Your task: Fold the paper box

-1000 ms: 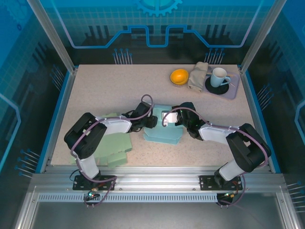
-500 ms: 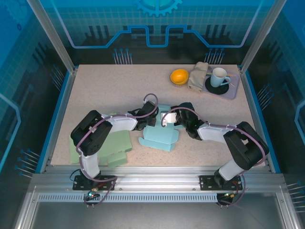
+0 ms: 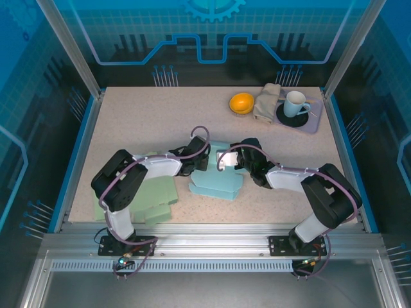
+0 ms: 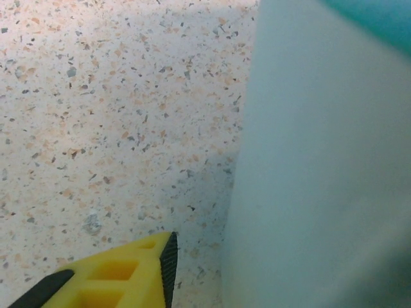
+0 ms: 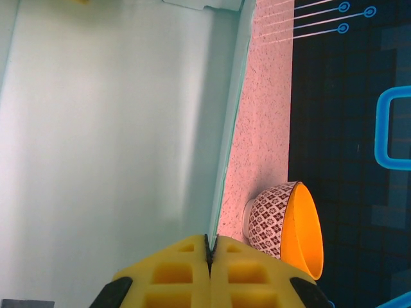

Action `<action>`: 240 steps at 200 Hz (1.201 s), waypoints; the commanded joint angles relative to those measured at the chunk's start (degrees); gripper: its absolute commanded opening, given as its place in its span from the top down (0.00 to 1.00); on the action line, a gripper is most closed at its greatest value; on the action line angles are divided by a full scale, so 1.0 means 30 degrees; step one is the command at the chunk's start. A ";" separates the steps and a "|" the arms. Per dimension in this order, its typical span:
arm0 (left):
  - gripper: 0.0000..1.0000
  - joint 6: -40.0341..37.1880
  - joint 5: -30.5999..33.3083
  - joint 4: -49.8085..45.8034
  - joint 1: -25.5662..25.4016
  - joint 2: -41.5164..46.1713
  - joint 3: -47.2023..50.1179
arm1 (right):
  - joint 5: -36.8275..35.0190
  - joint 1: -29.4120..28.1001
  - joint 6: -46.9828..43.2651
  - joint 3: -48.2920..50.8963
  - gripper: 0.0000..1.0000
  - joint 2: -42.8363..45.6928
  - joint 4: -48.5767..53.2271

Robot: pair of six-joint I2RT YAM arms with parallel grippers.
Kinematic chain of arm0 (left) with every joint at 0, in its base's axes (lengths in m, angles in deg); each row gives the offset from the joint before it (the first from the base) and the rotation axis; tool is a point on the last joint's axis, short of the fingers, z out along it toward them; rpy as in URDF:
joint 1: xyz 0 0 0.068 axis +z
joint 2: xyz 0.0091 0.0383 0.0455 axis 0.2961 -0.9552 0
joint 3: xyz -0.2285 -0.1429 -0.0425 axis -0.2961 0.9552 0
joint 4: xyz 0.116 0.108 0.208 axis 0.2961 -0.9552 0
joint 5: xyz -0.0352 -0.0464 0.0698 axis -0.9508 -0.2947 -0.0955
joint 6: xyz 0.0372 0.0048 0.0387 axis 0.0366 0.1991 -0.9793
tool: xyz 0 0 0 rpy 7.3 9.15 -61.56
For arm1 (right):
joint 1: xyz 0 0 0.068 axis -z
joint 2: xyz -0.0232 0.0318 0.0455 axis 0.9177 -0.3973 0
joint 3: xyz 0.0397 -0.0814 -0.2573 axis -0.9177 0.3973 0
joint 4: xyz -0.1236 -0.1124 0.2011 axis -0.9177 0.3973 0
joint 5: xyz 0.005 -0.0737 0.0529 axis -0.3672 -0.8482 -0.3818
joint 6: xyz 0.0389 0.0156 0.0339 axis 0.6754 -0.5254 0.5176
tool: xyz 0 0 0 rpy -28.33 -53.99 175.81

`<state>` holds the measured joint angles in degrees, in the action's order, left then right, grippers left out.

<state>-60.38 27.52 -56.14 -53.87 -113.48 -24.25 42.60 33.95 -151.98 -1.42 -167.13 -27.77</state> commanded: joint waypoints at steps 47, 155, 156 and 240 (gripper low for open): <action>0.44 -0.0174 -0.2732 -0.0742 0.0520 0.2723 0.0365 | -0.0635 -0.0128 0.0126 0.0247 1.00 -0.0491 0.2794; 0.51 -0.1167 -0.3522 0.1102 0.0664 0.0246 -0.0667 | 0.0035 -0.0481 0.0181 0.0554 1.00 -0.0298 0.2849; 0.51 -0.1180 -0.3513 0.1133 0.0653 0.0238 -0.0671 | 0.0030 -0.0484 0.0181 0.0553 1.00 -0.0307 0.2849; 1.00 0.1269 0.5224 -0.4683 0.0086 -0.2310 -0.3734 | -0.0899 -0.0513 -0.0082 0.0516 1.00 -0.0727 0.2472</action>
<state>-61.30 27.72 -61.91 -54.37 -117.48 -33.34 40.22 33.34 -151.48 -1.33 -167.67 -25.54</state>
